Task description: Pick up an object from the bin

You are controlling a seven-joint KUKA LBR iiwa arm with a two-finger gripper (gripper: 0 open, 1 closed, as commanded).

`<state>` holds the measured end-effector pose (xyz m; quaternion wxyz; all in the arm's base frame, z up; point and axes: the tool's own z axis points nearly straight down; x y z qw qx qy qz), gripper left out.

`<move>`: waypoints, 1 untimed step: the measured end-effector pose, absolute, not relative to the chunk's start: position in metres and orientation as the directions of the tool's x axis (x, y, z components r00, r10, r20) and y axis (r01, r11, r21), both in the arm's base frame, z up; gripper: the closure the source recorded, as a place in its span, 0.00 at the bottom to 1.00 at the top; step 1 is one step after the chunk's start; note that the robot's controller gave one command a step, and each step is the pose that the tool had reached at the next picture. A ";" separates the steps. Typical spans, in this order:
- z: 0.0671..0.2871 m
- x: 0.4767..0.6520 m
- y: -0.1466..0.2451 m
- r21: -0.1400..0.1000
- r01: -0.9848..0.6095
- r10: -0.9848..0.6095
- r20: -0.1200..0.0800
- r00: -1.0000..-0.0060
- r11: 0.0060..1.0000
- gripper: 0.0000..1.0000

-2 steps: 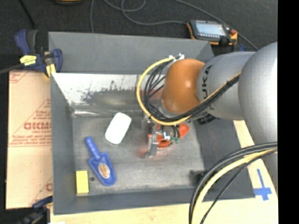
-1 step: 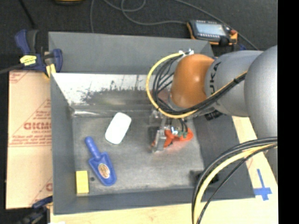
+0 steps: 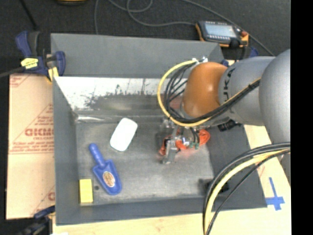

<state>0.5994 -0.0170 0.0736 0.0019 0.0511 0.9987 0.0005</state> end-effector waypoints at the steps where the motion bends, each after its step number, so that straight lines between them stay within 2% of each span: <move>1: 0.086 0.603 -0.050 0.002 0.136 0.136 -0.002 -0.991 0.991 0.00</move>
Offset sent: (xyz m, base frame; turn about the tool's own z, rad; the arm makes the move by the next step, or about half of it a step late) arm 0.0088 -0.0632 0.0143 0.0714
